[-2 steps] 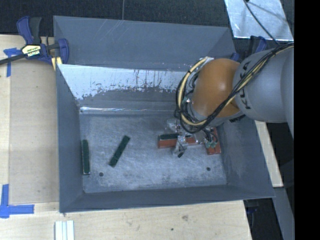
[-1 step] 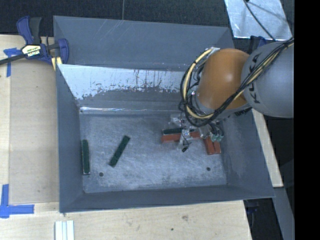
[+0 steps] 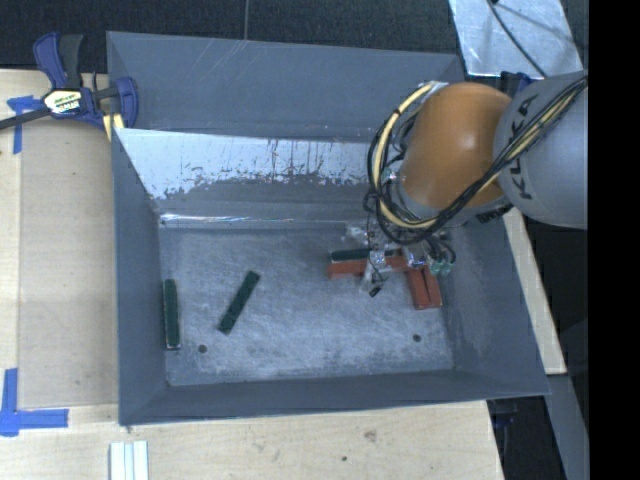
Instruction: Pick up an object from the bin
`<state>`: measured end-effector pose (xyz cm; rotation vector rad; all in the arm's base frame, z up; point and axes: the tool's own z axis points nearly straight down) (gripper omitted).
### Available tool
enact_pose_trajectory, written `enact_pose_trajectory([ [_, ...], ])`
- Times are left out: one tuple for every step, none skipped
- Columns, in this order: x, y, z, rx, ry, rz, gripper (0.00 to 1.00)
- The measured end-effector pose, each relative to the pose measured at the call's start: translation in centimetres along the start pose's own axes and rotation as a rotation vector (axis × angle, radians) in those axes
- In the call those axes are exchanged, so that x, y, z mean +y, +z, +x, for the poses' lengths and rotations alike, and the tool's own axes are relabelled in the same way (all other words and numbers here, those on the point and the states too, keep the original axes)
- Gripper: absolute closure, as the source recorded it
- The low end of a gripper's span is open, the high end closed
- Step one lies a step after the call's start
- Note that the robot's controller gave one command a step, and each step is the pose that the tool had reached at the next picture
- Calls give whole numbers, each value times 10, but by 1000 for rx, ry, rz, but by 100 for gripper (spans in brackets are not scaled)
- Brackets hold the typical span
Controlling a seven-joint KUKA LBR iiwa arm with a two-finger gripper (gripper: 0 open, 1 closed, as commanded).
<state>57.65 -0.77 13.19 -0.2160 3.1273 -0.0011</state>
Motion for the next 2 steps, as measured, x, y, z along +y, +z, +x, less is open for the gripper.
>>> enact_pose_trajectory([
  [0, -14, -1, 0, -2, 0, 100],
  [0, -47, -3, -1, -3, 0, 100],
])
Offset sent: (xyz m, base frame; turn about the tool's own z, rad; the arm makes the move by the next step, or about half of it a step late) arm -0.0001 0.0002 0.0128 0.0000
